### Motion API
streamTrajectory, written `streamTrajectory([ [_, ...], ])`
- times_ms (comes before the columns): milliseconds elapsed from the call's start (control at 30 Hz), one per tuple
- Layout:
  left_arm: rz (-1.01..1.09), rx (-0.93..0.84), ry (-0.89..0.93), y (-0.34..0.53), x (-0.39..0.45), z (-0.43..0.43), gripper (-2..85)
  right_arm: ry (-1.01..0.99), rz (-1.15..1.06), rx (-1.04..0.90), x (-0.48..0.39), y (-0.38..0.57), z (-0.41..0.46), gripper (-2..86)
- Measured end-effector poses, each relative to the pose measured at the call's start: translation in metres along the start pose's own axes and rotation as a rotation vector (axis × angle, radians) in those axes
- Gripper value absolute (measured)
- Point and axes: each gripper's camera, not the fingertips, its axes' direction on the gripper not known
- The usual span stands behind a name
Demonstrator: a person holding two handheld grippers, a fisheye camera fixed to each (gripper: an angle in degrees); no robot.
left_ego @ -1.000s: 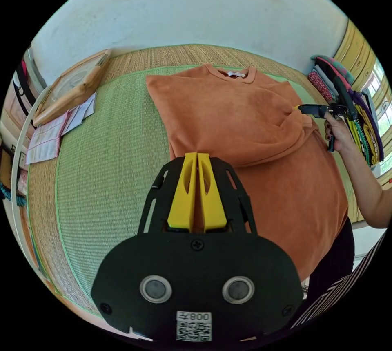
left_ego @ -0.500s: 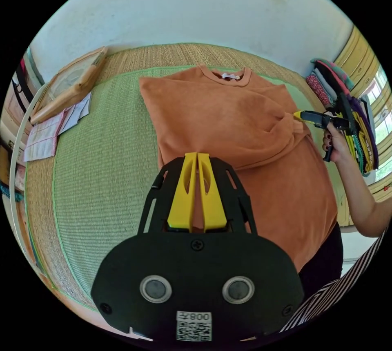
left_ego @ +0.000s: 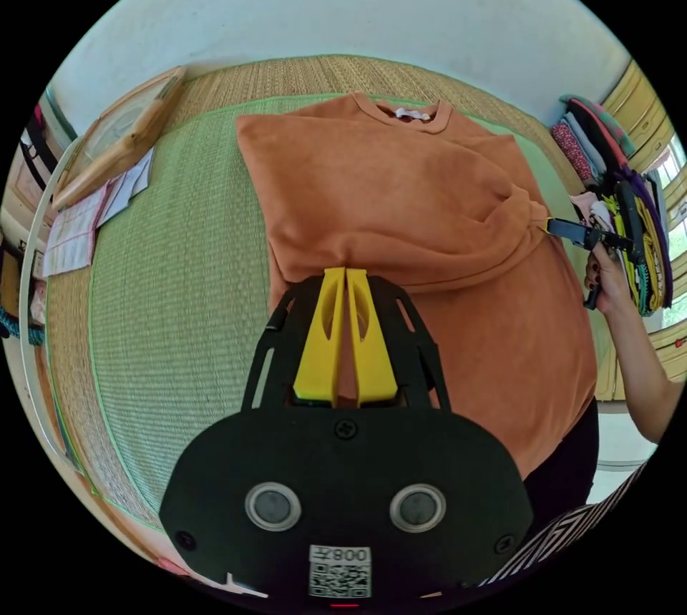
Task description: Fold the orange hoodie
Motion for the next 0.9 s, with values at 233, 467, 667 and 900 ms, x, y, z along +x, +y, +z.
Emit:
streamTrajectory([
  [233,0.032,0.002,-0.008,-0.009,0.0,0.012,0.1,0.0,0.023,-0.004,0.003,-0.011,0.006,0.1],
  [467,-0.055,-0.015,0.098,0.047,-0.011,-0.003,0.2,-0.01,0.045,-0.017,0.002,0.011,-0.011,0.1],
  [667,-0.102,-0.087,0.192,0.143,-0.02,-0.021,0.2,-0.019,0.053,-0.07,0.001,0.078,-0.038,0.1],
  [900,-0.145,-0.17,0.208,0.236,-0.025,-0.038,0.2,-0.029,0.069,-0.152,-0.015,0.184,-0.058,0.2],
])
